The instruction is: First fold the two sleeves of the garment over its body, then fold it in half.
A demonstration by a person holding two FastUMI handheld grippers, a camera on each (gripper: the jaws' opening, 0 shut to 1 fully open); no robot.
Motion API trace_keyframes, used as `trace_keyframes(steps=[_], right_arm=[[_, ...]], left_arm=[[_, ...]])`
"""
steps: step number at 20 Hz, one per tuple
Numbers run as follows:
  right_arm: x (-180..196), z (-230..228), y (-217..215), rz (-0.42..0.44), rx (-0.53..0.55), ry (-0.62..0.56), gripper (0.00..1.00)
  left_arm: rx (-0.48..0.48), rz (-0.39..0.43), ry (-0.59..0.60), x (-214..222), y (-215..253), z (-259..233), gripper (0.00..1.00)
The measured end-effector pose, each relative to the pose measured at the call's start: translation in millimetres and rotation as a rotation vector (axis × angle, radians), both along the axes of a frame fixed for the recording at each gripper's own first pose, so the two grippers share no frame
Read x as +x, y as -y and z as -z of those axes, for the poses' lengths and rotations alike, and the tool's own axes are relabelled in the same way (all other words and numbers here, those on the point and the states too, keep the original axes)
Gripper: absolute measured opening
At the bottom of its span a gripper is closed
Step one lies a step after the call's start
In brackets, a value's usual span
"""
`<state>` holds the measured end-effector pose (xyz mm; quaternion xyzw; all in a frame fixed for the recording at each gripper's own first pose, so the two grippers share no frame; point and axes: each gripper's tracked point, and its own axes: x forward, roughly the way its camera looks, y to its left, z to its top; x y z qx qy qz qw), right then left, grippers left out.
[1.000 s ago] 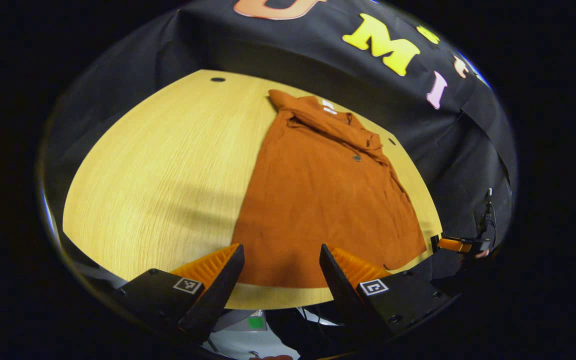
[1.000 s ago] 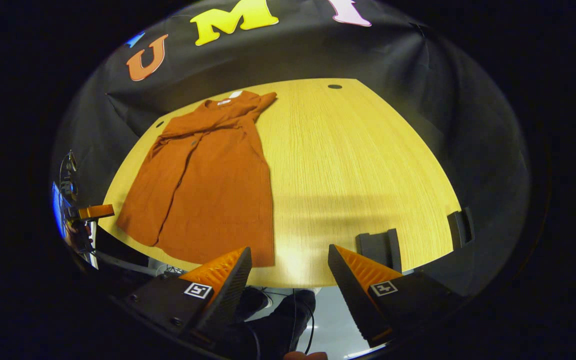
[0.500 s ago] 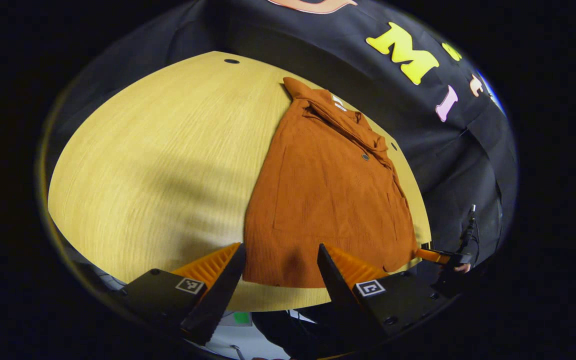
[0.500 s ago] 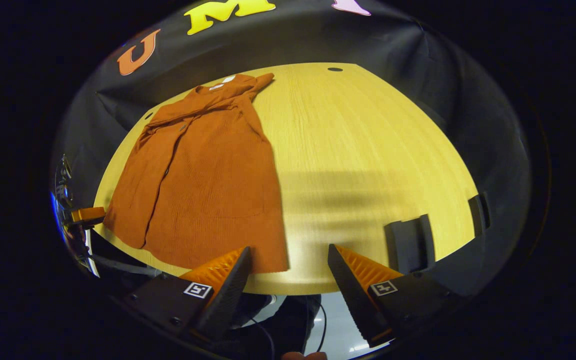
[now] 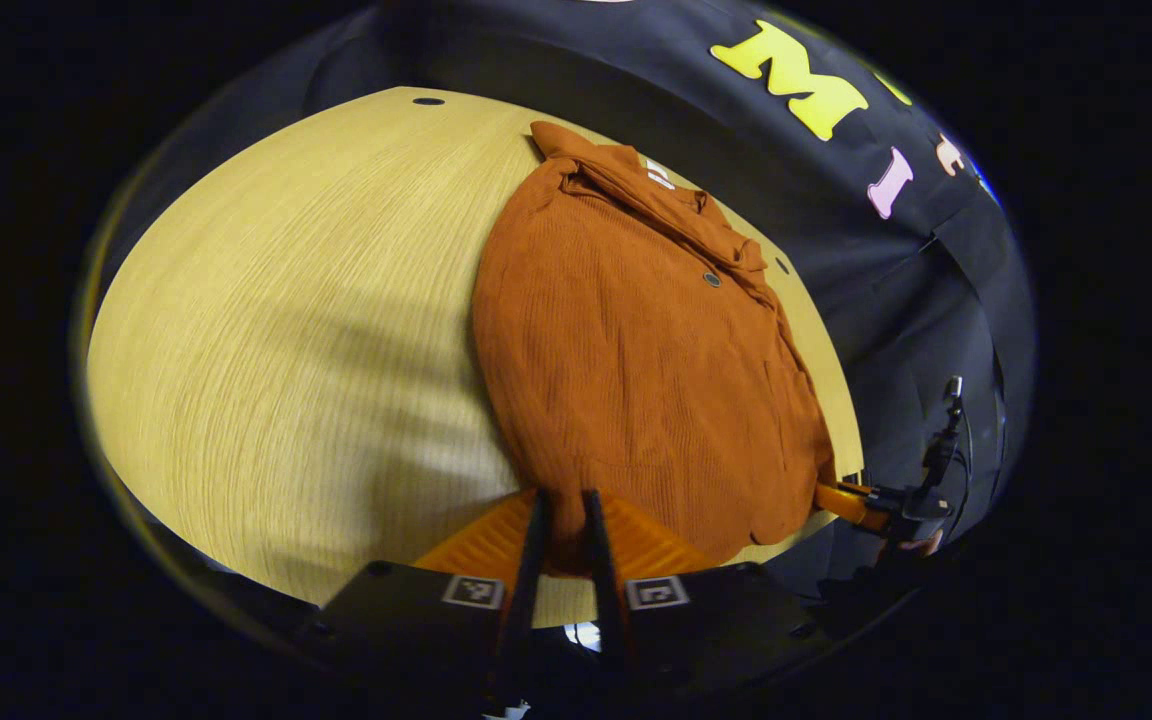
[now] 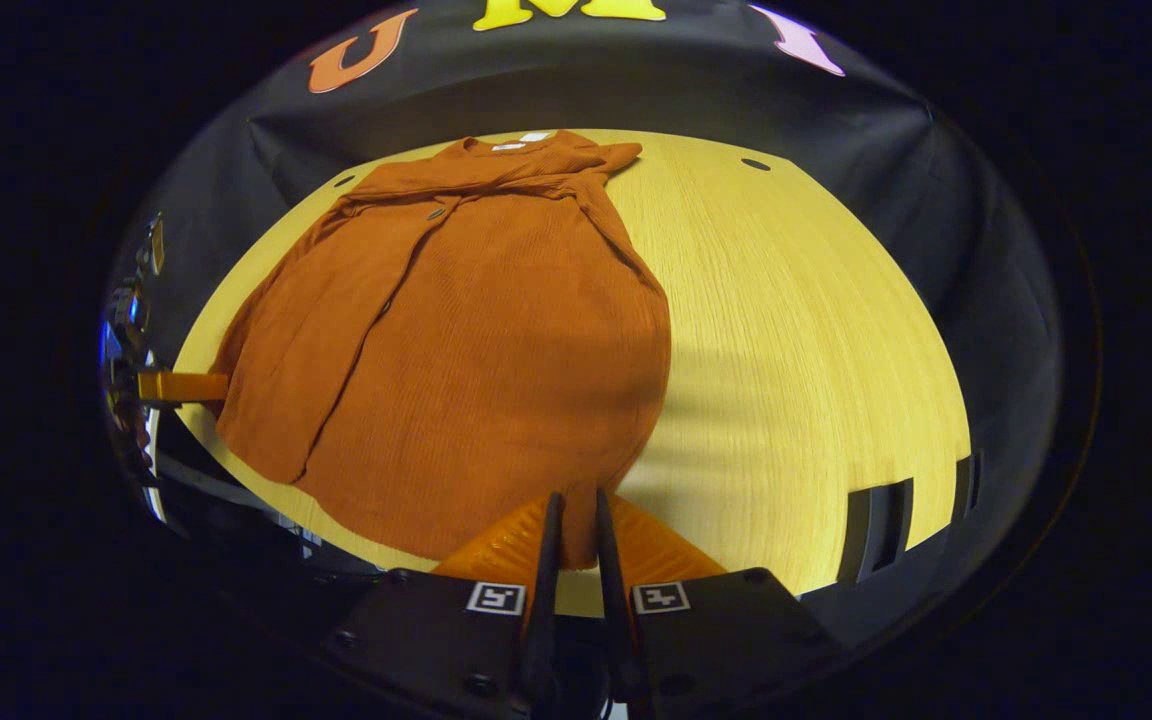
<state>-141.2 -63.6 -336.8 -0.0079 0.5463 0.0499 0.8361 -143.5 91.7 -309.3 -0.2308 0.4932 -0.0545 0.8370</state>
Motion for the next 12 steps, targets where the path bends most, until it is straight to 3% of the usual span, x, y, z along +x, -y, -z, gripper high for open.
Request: trace_keyframes(steps=[1, 2, 6, 12], right_arm=[[2.4, -5.4, 0.2, 0.02, 0.016, -0.007, 0.24], [0.9, -2.9, 0.2, 0.039, 0.028, -0.025, 0.05], [-4.3, -19.2, 0.4, 0.079, 0.108, -0.028, 0.06], [-14.3, -86.9, -3.5, 0.107, 0.259, 0.02, 0.06]], left_arm=[[0.004, 0.002, -0.007, -0.1, 1.3, 0.8, 0.12], [0.004, 0.011, -0.01, -2.3, 2.4, -1.5, 0.1], [-0.033, 0.014, 0.007, -13.4, 0.5, -21.0, 0.03], [-0.11, 0.051, 0.035, -54.8, 3.6, -67.0, 0.03]])
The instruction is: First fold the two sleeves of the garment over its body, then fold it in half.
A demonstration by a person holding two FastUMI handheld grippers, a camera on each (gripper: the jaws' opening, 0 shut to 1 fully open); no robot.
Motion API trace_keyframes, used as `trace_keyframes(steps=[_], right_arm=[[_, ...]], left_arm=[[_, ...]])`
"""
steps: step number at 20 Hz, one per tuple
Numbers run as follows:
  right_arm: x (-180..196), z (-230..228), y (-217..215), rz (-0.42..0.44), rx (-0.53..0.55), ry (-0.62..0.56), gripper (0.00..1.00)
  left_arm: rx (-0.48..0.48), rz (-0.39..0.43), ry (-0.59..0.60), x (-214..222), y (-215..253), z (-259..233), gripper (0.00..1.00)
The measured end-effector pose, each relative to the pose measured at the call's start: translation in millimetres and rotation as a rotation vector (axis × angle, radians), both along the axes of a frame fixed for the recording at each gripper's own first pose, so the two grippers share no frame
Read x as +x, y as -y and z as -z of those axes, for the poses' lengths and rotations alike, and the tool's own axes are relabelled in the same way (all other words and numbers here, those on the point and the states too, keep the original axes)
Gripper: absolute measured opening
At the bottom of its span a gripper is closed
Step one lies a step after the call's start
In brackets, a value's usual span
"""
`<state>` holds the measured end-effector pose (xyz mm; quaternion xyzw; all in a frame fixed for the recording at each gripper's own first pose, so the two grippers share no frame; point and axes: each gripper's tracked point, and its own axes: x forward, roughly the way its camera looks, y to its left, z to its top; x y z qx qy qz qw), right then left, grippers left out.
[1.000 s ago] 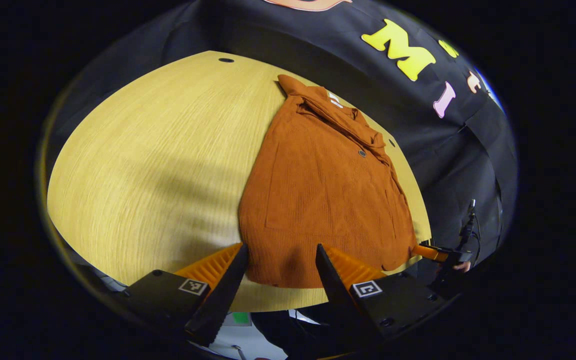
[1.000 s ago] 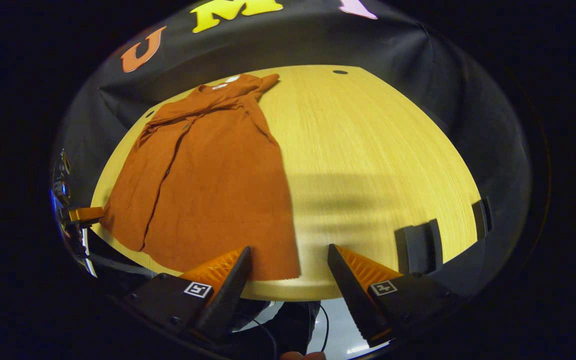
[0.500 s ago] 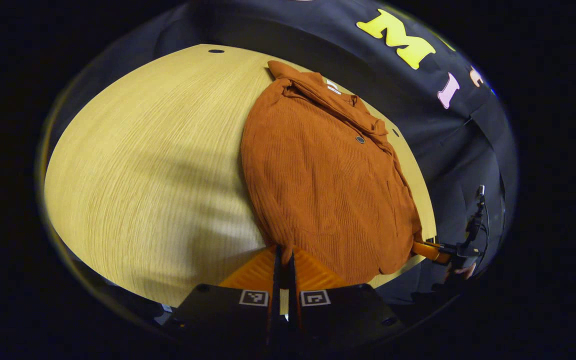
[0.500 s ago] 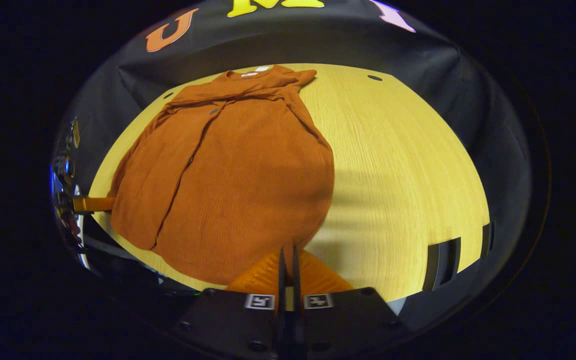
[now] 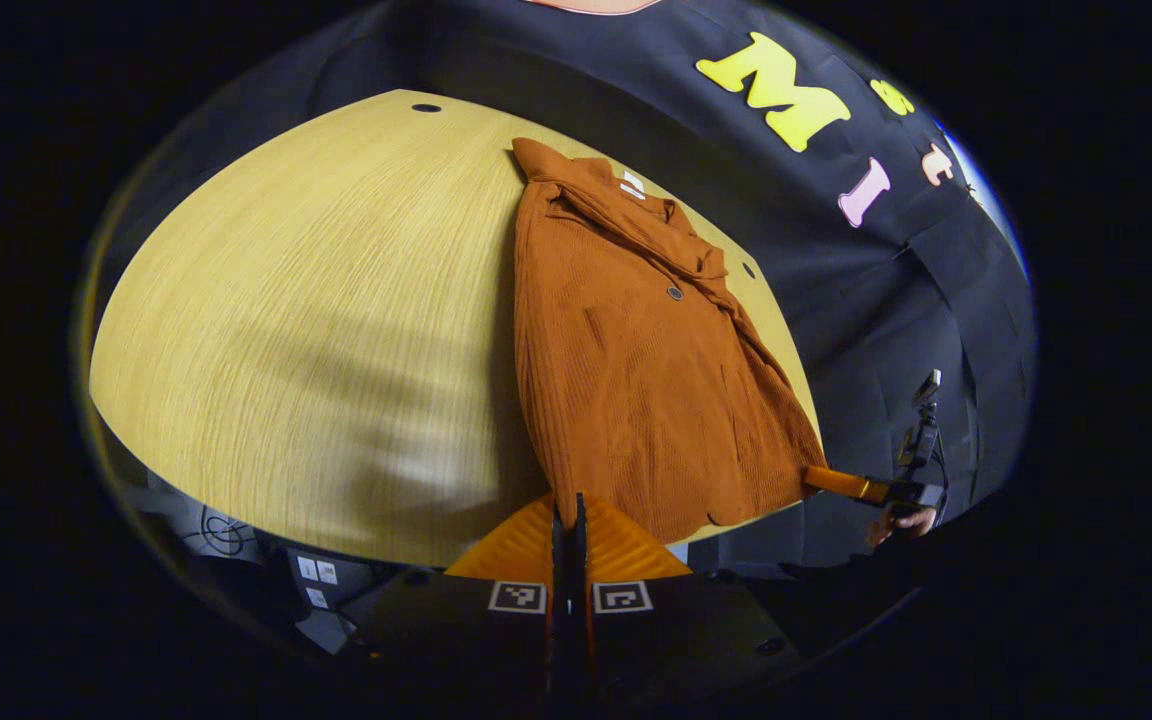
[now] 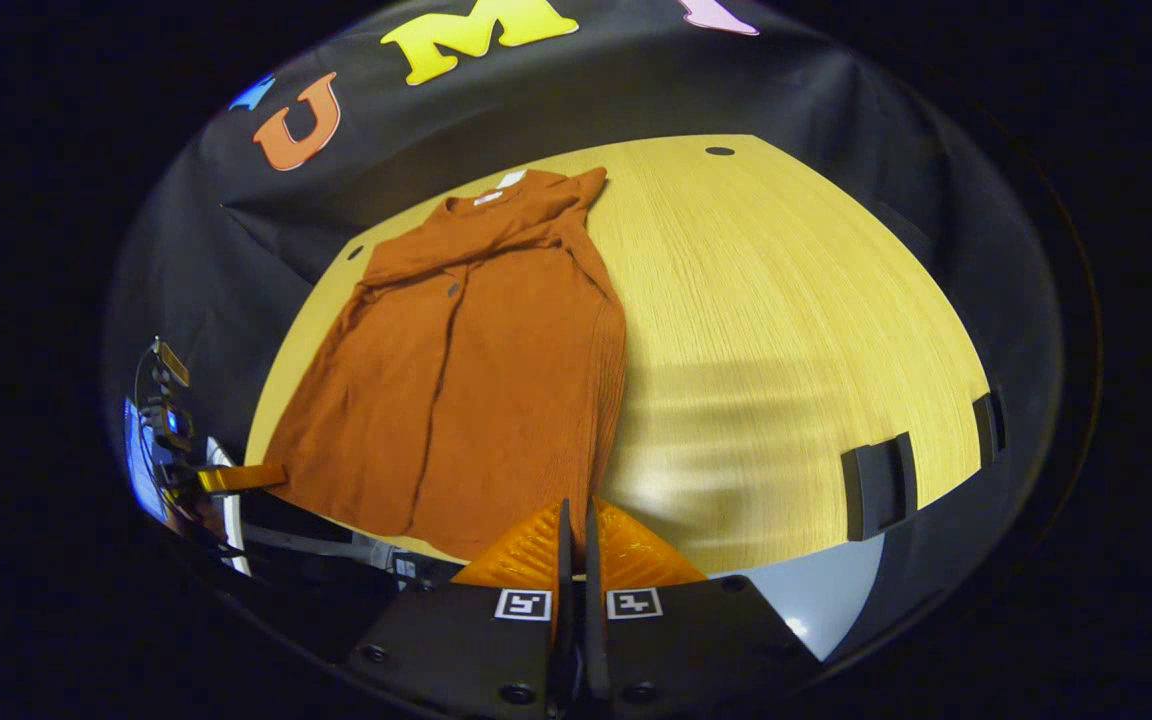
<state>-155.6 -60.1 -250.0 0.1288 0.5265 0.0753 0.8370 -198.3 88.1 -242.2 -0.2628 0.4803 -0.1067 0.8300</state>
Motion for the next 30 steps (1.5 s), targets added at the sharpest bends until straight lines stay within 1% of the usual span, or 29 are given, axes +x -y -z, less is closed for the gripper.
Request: trace_keyframes(steps=[2, 3, 5, 7, 9, 11, 12, 13, 15, 17, 18, 19, 21, 22, 23, 24, 25, 27, 28, 30], right_arm=[[-5.4, -27.7, 0.2, 0.005, 0.056, 0.018, 0.06], [-2.2, -43.4, -0.4, 0.01, 0.081, 0.034, 0.06], [14.6, -73.7, -0.1, 0.011, 0.118, 0.076, 0.05], [43.0, -108.1, -0.1, 0.002, 0.138, 0.138, 0.06], [78.2, -141.4, -3.3, -0.02, 0.161, 0.207, 0.06], [122.9, -168.7, -8.1, -0.047, 0.18, 0.263, 0.06], [146.6, -180.2, -11.2, -0.063, 0.187, 0.289, 0.06], [175.7, -188.2, -12.7, -0.077, 0.175, 0.312, 0.05], [234.4, -188.7, -10.5, -0.122, 0.107, 0.348, 0.05], [293.5, -176.8, -22.5, -0.16, 0.106, 0.352, 0.06], [325.6, -162.1, -28.9, -0.168, 0.108, 0.344, 0.05], [354.6, -142.6, -33.4, -0.169, 0.107, 0.329, 0.06], [409.9, -95.1, -37.9, -0.164, 0.092, 0.297, 0.06], [437.7, -68.5, -37.0, -0.156, 0.074, 0.29, 0.06], [461.9, -40.4, -36.1, -0.147, 0.061, 0.273, 0.05], [479.5, -12.1, -37.8, -0.136, 0.065, 0.25, 0.05], [492.1, 15.9, -37.2, -0.119, 0.067, 0.217, 0.06], [505.3, 66.8, -30.9, -0.096, 0.048, 0.149, 0.06], [509.6, 81.5, -34.7, -0.083, 0.053, 0.126, 0.06], [515.4, 92.5, -28.3, -0.055, 0.076, 0.113, 0.06]], left_arm=[[-0.01, 0.023, 0.045, -9.9, 3.0, -27.0, 0.03], [-0.016, 0.032, 0.078, -11.5, 3.0, -41.5, 0.03], [-0.011, 0.046, 0.161, -0.4, 2.1, -77.9, 0.03], [0.014, 0.058, 0.251, 23.7, -2.0, -115.9, 0.03], [0.048, 0.104, 0.361, 54.5, -5.6, -154.8, 0.03], [0.101, 0.135, 0.432, 94.6, -16.0, -181.9, 0.03], [0.126, 0.138, 0.449, 117.4, -22.4, -193.5, 0.03], [0.157, 0.123, 0.453, 144.6, -28.0, -200.4, 0.03], [0.19, 0.085, 0.397, 201.0, -41.6, -195.3, 0.03], [0.216, 0.062, 0.305, 252.7, -54.8, -178.2, 0.03], [0.223, 0.048, 0.278, 283.6, -61.8, -165.9, 0.03], [0.22, 0.034, 0.247, 312.0, -64.3, -150.2, 0.03], [0.175, -0.007, 0.173, 366.6, -71.2, -119.6, 0.03], [0.152, -0.009, 0.128, 391.9, -72.5, -100.5, 0.03], [0.159, -0.018, 0.099, 419.3, -80.3, -77.5, 0.04], [0.161, -0.014, 0.067, 438.7, -86.9, -56.0, 0.1], [0.142, -0.011, 0.036, 451.9, -88.0, -35.6, 0.07], [0.145, -0.03, -0.034, 469.3, -97.3, 5.7, 0.11], [0.136, -0.034, -0.059, 472.7, -98.0, 19.6, 0.12], [0.105, -0.049, -0.083, 477.4, -97.8, 36.3, 0.17]])
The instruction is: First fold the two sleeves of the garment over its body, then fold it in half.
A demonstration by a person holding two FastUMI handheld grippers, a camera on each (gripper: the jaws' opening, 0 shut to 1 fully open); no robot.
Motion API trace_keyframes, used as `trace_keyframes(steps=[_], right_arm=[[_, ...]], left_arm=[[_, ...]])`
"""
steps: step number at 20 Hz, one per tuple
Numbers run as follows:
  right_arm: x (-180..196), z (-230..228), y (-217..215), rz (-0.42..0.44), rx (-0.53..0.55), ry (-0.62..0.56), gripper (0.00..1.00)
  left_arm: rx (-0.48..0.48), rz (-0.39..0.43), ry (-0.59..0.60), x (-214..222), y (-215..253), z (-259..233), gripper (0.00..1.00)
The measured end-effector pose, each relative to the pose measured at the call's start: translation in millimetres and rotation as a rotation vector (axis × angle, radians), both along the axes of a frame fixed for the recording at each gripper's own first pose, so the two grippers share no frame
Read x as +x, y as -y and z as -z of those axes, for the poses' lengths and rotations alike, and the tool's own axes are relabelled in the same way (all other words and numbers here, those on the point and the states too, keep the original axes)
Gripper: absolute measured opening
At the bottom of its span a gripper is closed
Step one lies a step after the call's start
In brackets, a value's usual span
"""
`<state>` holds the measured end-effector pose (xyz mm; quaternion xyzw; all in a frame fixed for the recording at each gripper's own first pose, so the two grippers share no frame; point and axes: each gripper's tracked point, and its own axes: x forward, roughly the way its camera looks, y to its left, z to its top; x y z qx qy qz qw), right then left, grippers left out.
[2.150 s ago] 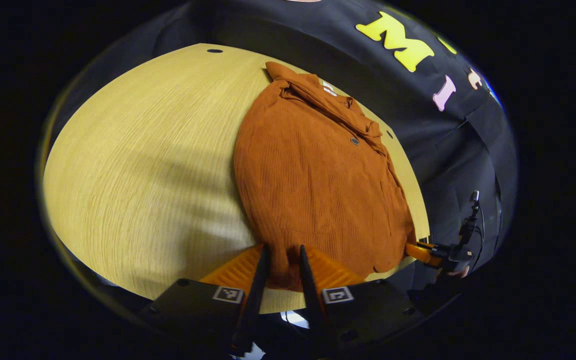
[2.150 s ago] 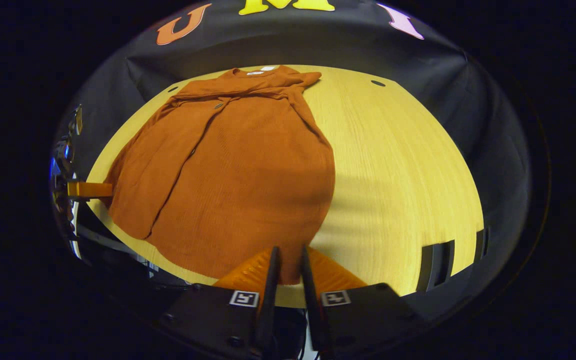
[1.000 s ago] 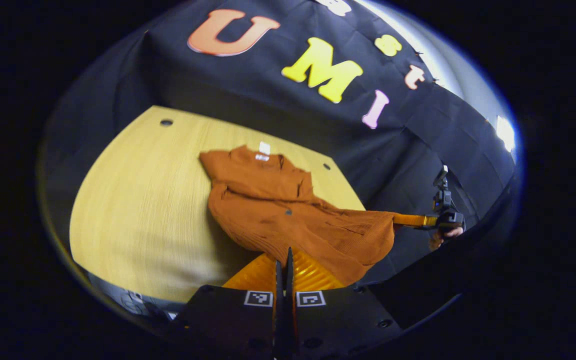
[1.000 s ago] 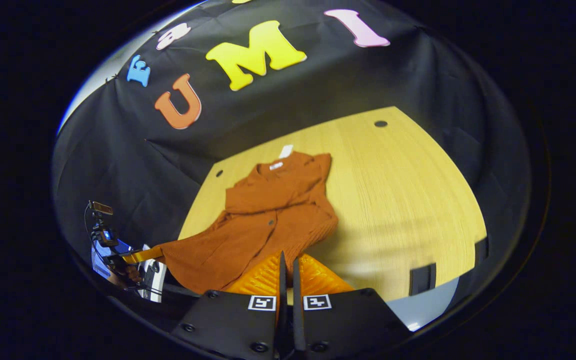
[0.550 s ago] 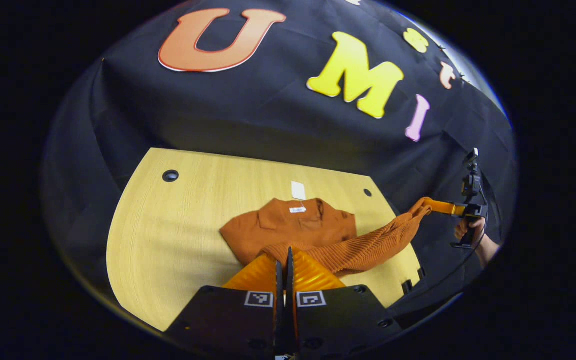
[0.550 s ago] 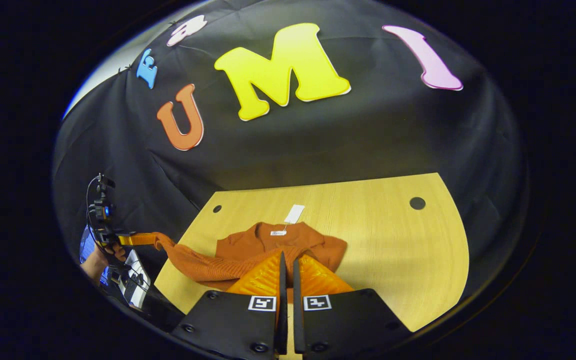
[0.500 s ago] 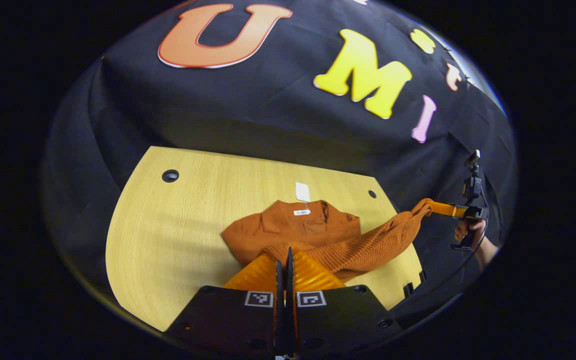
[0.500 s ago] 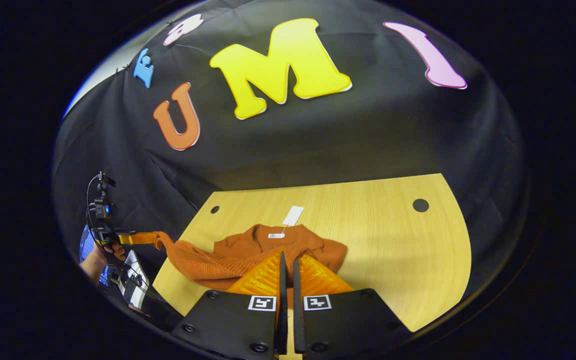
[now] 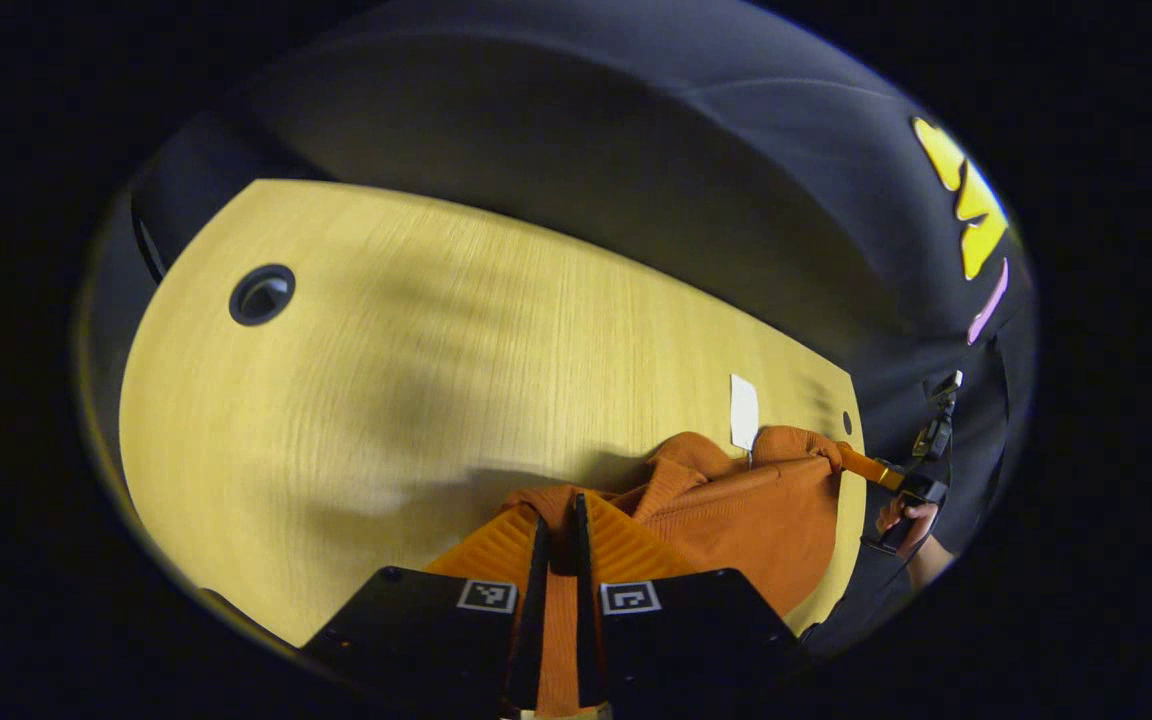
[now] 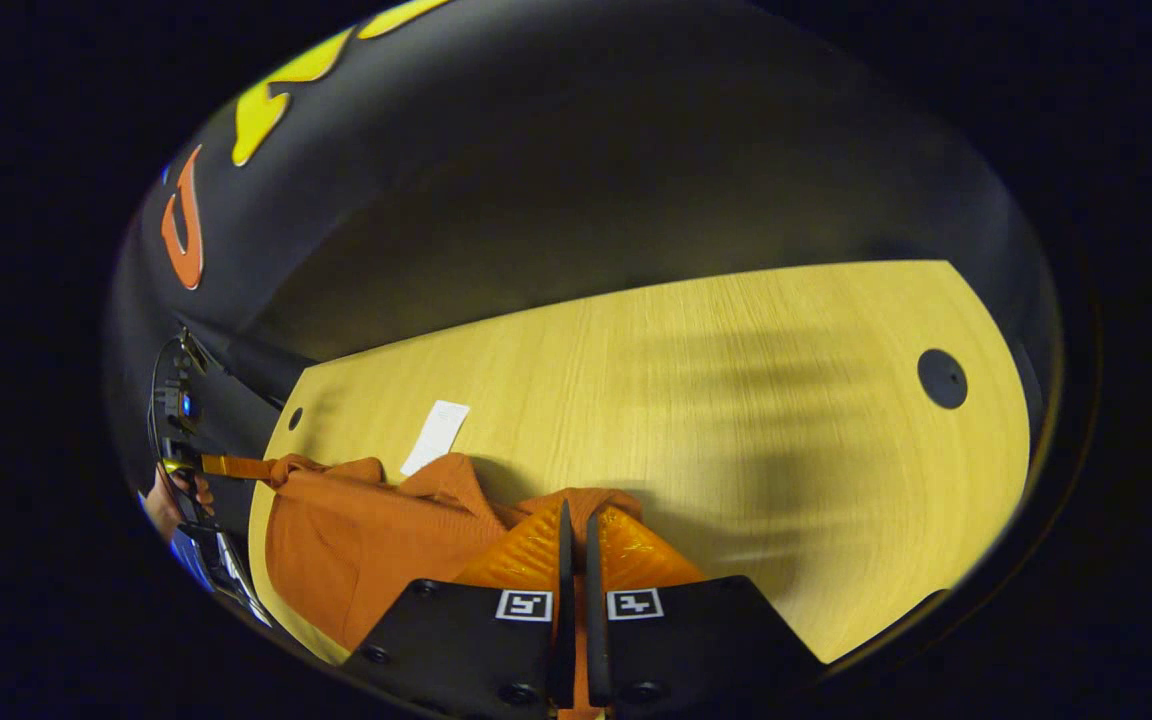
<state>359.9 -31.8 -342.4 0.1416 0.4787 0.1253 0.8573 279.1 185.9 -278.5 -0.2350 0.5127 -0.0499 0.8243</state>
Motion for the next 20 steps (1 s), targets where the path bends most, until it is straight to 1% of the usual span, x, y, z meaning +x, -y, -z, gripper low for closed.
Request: trace_keyframes(steps=[1, 2, 3, 5, 6, 7, 10, 11, 13, 15, 17, 20], right_arm=[[2.7, -0.3, 4.8, 0.005, 0.003, 0.003, 0.06], [1.2, -0.8, 12.1, 0.004, 0.001, 0.008, 0.05], [0.6, -2.6, 14.9, -0.003, -0.002, 0.015, 0.07], [0.2, -13.6, 17.6, -0.011, -0.003, 0.027, 0.18], [-0.7, -16.9, 12.7, -0.019, -0.005, 0.036, 0.24], [-2.5, -24.0, 12.2, -0.031, -0.016, 0.054, 0.42], [0.6, -55.3, 27.1, -0.012, -0.089, 0.162, 0.96], [-3.7, -68.4, 28.1, -0.007, -0.1, 0.182, 0.96], [-13.9, -98.5, 31.6, -0.007, -0.132, 0.232, 0.96], [-32.8, -133.9, 26.7, -0.006, -0.151, 0.286, 0.96], [-61.4, -172.9, 22.1, -0.001, -0.158, 0.347, 0.97], [-115.1, -237.0, 17.0, 0.032, -0.2, 0.467, 0.97]], left_arm=[[-0.022, -0.011, 0.004, 2.9, 1.0, 2.1, 0.25], [-0.036, -0.016, 0.01, 4.9, 2.8, 3.8, 0.3], [-0.046, -0.016, 0.012, 4.9, 1.6, 3.2, 0.33], [-0.017, -0.013, 0.026, 8.0, -10.3, -0.1, 0.74], [0.0, -0.012, 0.025, 6.7, -16.2, -2.0, 1.0], [0.013, -0.022, 0.028, 4.3, -21.9, -9.3, 0.97], [0.048, -0.081, 0.098, 1.8, -46.3, -43.1, 0.97], [0.059, -0.103, 0.12, -0.6, -51.3, -55.6, 0.98], [0.046, -0.139, 0.184, -10.9, -56.1, -89.8, 0.98], [0.051, -0.171, 0.265, -23.6, -60.4, -129.3, 0.98], [0.082, -0.175, 0.357, -43.7, -57.7, -170.8, 0.98], [0.179, -0.19, 0.485, -87.5, -42.4, -228.8, 0.98]])
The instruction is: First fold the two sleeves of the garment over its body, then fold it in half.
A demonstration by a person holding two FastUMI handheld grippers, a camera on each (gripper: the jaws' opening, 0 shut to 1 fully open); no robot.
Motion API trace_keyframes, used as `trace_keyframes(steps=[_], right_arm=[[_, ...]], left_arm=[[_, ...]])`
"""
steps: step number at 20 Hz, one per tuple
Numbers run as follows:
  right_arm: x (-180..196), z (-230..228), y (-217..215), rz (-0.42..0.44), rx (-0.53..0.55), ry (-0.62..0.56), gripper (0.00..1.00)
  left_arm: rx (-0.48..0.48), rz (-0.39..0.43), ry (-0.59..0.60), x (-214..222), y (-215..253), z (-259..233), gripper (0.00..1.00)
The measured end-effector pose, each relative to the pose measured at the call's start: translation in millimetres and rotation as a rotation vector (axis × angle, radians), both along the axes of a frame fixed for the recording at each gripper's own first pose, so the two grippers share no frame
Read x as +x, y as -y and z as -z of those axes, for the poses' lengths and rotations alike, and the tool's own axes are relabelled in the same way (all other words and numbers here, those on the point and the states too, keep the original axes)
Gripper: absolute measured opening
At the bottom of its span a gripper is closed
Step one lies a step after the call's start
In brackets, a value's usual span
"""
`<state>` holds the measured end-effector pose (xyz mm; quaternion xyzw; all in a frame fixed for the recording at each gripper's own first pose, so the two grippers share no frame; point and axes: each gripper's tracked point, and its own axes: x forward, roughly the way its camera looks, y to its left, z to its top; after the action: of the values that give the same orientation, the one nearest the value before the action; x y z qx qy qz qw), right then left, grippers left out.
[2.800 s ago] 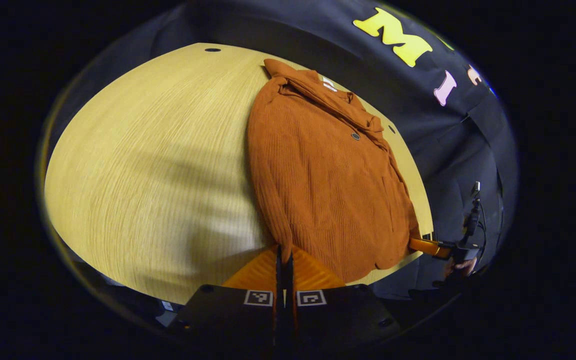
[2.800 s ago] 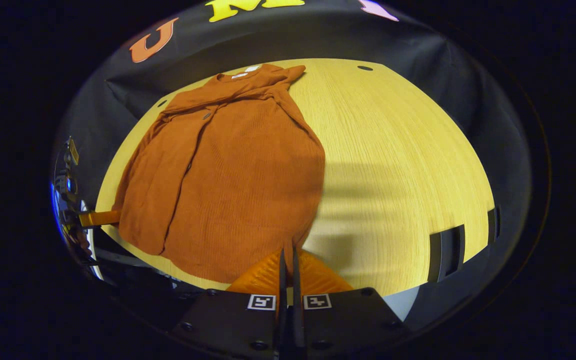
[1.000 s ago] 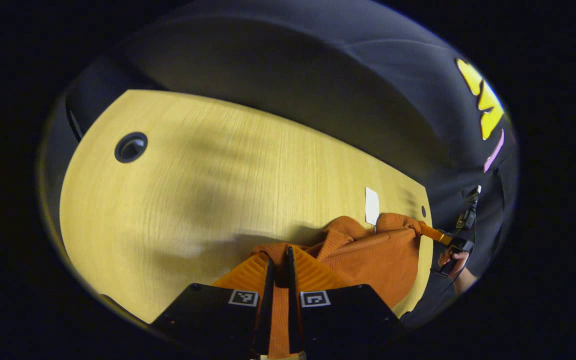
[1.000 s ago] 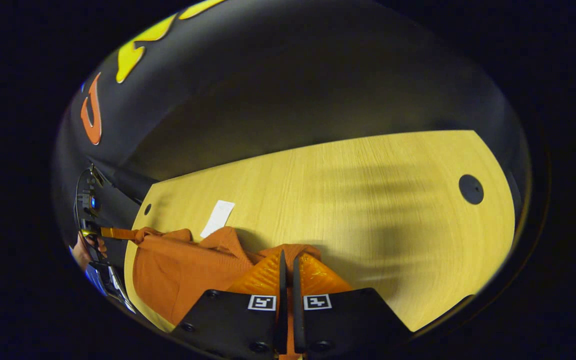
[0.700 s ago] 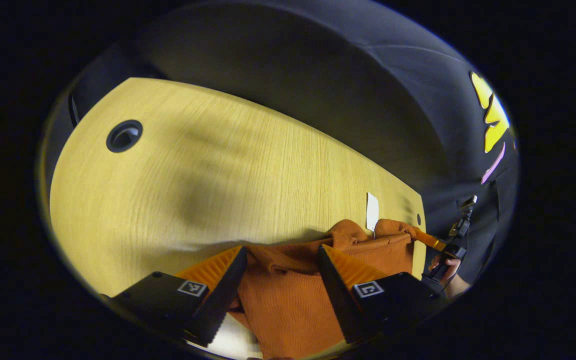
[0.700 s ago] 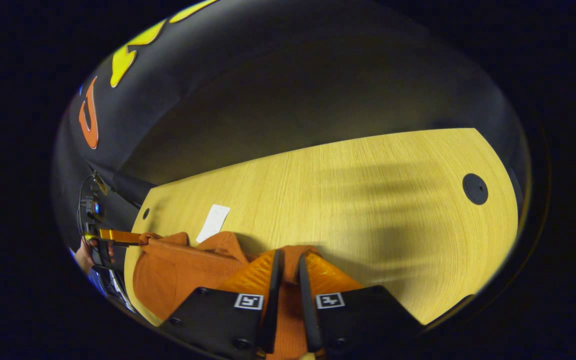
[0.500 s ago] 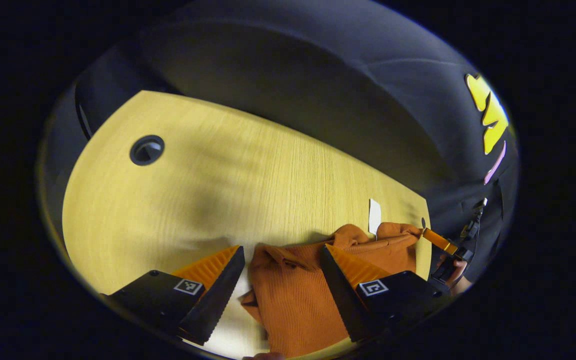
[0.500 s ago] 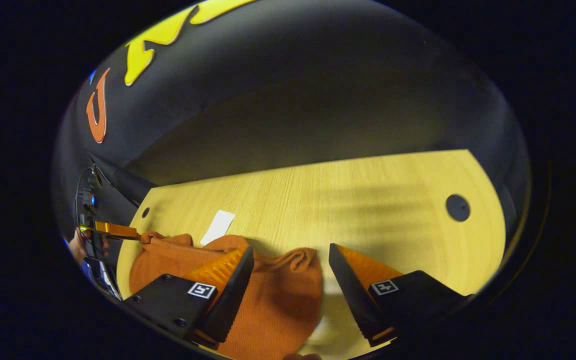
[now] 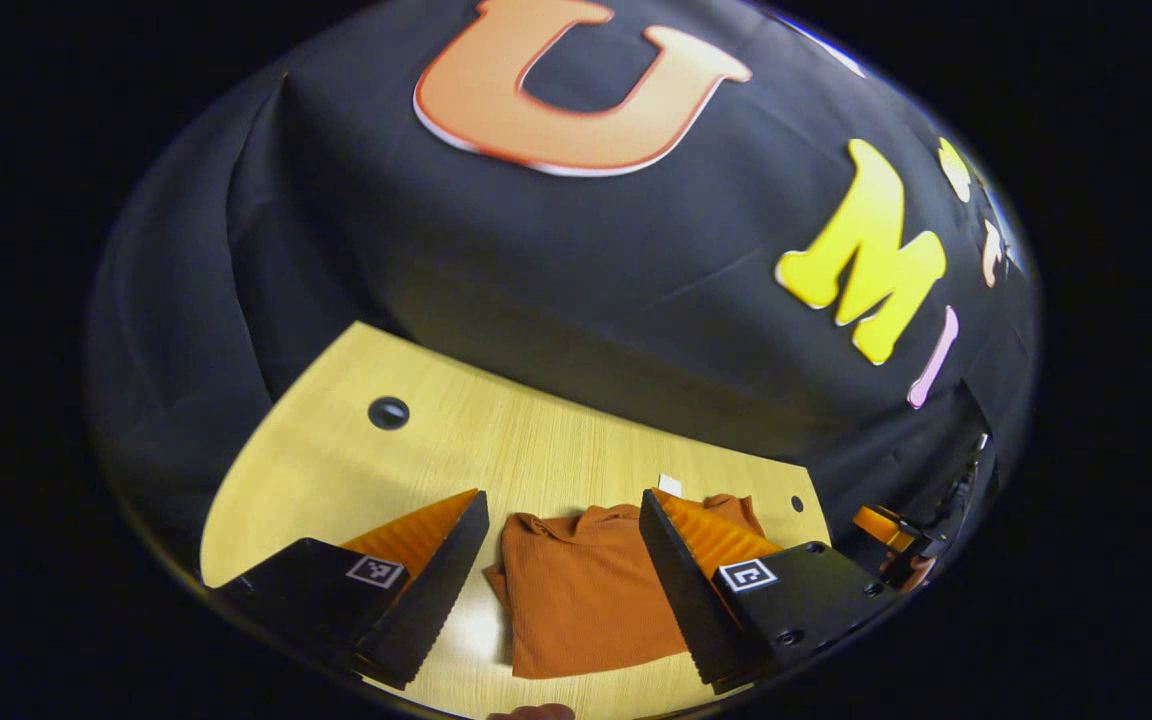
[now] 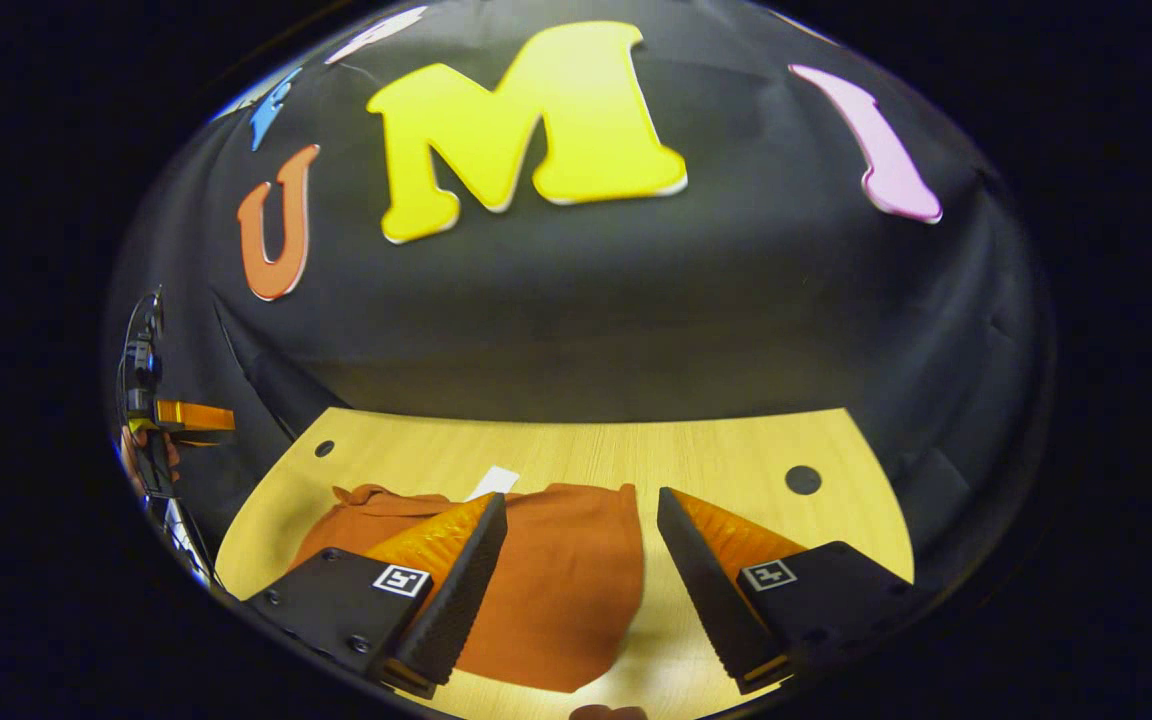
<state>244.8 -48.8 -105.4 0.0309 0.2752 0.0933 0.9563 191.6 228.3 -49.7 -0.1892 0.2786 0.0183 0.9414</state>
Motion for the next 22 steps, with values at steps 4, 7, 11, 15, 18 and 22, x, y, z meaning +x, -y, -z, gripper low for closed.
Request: trace_keyframes(steps=[4, 7, 11, 15, 18, 22], right_arm=[[-81.8, -90.7, -13.8, 0.041, -0.027, 0.186, 0.98], [-141.1, -146.1, -30.1, 0.046, -0.013, 0.315, 0.98], [-219.3, -180.5, -29.3, 0.043, -0.034, 0.419, 0.97], [-290.2, -180.7, -22.8, 0.026, -0.065, 0.431, 0.97], [-332.1, -168.1, -17.5, -0.002, -0.096, 0.414, 0.97], [-358.5, -164.7, -10.6, 0.007, -0.107, 0.401, 0.93]], left_arm=[[0.121, 0.001, 0.2, -69.7, 42.4, -81.8, 0.99], [0.235, -0.038, 0.32, -117.9, 70.4, -131.6, 0.98], [0.305, -0.114, 0.448, -189.6, 109.3, -171.5, 0.98], [0.422, -0.181, 0.53, -261.4, 141.6, -183.2, 0.98], [0.438, -0.177, 0.537, -303.6, 172.5, -177.2, 0.98], [0.409, -0.155, 0.545, -328.8, 203.9, -175.3, 1.0]])
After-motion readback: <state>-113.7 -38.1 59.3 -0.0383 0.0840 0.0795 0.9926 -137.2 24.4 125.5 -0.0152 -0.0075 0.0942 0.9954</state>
